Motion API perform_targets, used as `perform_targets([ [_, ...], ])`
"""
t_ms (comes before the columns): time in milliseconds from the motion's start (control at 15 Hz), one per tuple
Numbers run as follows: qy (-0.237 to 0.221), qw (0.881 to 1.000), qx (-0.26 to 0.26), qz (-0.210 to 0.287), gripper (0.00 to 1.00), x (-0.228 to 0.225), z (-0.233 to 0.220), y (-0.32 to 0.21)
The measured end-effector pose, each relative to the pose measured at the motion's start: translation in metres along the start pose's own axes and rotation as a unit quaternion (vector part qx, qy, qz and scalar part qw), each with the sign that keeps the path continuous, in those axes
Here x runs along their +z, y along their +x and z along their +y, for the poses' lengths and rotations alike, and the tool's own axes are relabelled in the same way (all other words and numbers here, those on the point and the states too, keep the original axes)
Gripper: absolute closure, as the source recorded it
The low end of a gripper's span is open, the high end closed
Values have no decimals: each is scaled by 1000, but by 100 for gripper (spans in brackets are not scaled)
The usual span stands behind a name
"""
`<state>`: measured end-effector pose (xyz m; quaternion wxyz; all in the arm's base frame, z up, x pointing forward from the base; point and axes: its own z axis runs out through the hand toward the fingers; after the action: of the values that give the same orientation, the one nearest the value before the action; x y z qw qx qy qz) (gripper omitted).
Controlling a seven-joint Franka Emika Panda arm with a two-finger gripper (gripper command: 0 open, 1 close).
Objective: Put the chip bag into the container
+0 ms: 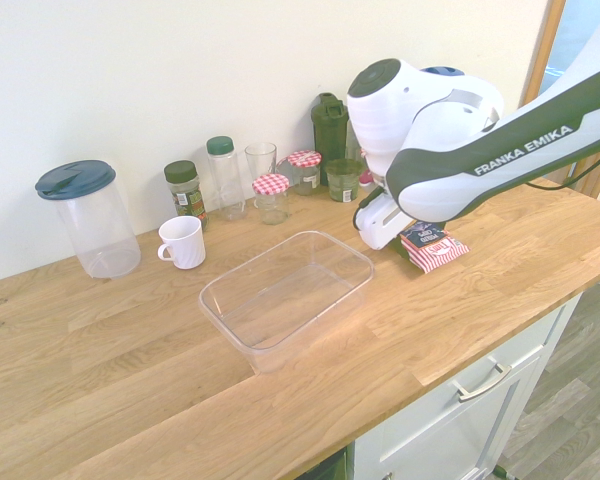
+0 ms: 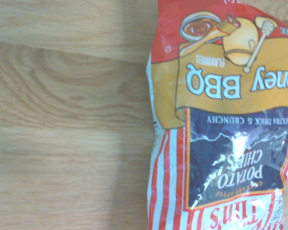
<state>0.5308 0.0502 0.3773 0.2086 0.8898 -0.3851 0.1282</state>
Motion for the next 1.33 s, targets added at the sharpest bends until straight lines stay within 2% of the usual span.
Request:
perform_targets([
  [333,-37,999,-2,30,0,18,-13,-3],
  [867,-55,997,-16,44,0,37,-19,-3],
  [933,-59,997,-20,47,100,42,-21,-5],
  [1333,-64,996,-23,50,100,50,-22,-5],
])
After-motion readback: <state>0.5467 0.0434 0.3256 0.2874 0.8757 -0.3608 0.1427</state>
